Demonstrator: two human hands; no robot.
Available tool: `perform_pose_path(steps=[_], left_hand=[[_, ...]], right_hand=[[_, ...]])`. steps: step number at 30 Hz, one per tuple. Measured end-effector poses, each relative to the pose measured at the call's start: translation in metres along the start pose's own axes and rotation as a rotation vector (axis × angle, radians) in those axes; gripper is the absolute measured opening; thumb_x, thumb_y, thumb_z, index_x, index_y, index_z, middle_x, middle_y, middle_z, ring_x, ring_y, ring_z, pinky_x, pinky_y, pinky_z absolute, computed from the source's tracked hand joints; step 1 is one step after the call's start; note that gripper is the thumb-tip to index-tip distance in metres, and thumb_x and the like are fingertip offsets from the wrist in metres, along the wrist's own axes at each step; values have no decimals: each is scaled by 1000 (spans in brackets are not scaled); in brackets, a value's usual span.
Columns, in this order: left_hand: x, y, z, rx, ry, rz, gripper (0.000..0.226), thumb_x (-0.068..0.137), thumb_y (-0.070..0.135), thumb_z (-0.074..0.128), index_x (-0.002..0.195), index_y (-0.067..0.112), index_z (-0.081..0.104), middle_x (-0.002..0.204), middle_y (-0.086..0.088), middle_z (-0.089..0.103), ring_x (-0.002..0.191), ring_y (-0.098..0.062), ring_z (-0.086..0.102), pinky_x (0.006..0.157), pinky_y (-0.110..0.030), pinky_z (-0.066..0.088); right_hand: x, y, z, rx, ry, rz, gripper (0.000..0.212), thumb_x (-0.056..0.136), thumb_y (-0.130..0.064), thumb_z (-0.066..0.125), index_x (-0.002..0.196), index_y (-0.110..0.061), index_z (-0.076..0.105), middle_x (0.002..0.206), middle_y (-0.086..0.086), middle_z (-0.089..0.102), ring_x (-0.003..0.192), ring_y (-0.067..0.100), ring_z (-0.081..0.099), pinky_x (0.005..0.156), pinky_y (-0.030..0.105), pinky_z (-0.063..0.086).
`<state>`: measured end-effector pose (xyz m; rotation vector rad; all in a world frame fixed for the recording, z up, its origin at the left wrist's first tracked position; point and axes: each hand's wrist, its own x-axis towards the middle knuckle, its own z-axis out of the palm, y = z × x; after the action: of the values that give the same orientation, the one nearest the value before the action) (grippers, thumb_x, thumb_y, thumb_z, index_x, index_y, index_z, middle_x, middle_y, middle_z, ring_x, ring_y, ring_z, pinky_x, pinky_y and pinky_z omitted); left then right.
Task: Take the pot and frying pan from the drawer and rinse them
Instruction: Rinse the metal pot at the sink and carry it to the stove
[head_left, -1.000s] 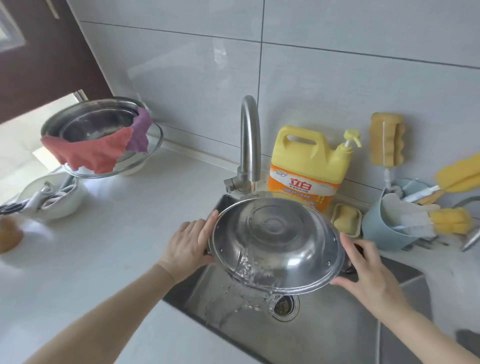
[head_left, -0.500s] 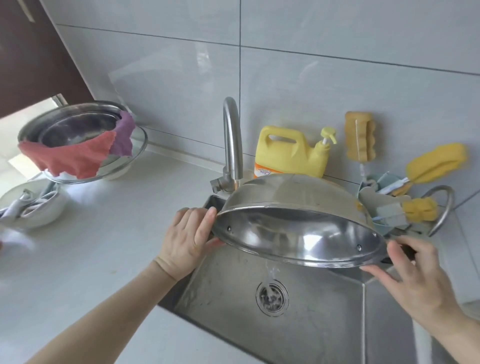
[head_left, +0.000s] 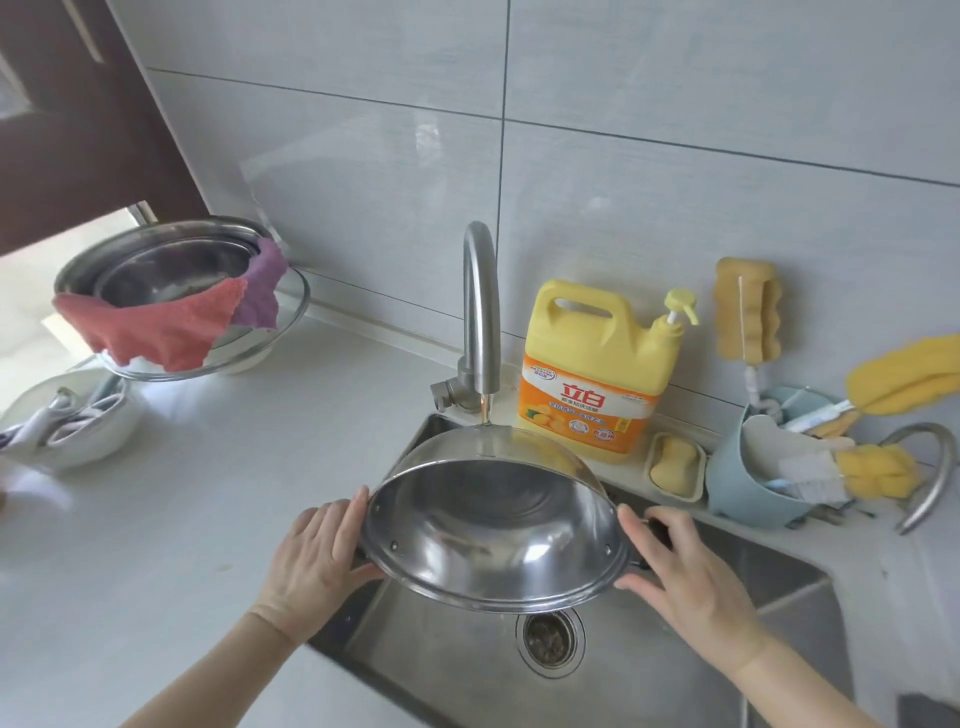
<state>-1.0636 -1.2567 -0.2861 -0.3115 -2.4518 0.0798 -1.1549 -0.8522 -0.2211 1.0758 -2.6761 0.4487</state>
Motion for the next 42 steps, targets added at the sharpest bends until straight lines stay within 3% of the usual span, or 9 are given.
perform_pose_path(steps=[9,12,19,21,24,27,29,34,42], left_hand=[[-15,-25,3,25,-47,-161,84,93,63,46,138,-5,31,84,-10,60,79,-24,53,74,-37,43],[-10,-22,8,22,-27,-168,84,92,64,47,139,-4,30,84,-10,60,81,-23,52,75,-37,43],[23,4,20,-24,-7,-30,91,86,58,60,144,-2,22,94,-11,58,78,-29,59,72,-40,45],[36,15,22,-42,3,1,90,87,55,60,145,-2,20,93,-13,60,78,-29,59,71,-39,45],[54,29,24,-62,24,21,83,92,55,53,144,-1,20,91,-11,60,77,-25,54,69,-36,43],[59,33,23,-70,16,39,83,91,55,52,143,-1,20,88,-12,64,74,-26,57,68,-36,44],[55,30,23,-61,1,44,85,90,54,54,143,-2,20,88,-12,62,72,-27,59,67,-37,46],[29,2,18,-36,-18,12,92,86,57,61,145,-2,21,91,-11,57,76,-29,59,72,-40,45],[-12,-46,-11,36,-20,-96,91,86,61,58,141,-5,30,87,-10,60,83,-25,54,76,-38,44]], right_hand=[[53,0,23,5,17,-148,121,43,-19,102,142,-17,34,95,17,61,69,23,67,50,31,56],[51,5,20,6,25,-158,127,45,-18,101,146,-21,24,96,18,61,71,25,67,51,34,58],[13,30,6,37,-6,37,131,40,-20,101,147,-25,26,107,11,45,68,31,66,47,32,53],[2,36,0,61,-7,77,121,53,-26,97,150,-30,25,110,12,46,71,33,68,45,34,55],[-13,44,-10,19,74,51,78,90,-53,60,154,-33,21,111,12,46,71,34,68,44,36,56],[-18,46,-15,65,-49,193,132,54,-30,95,157,-36,13,109,11,46,67,33,67,41,35,53],[-18,45,-12,52,-58,192,145,42,-23,99,157,-36,12,109,11,46,66,33,67,40,35,53],[7,27,2,30,-9,45,130,43,-21,101,148,-27,24,107,10,44,66,31,66,43,32,52],[54,-11,25,67,38,-170,126,49,-22,99,148,-22,20,106,9,41,69,24,65,50,32,56]])
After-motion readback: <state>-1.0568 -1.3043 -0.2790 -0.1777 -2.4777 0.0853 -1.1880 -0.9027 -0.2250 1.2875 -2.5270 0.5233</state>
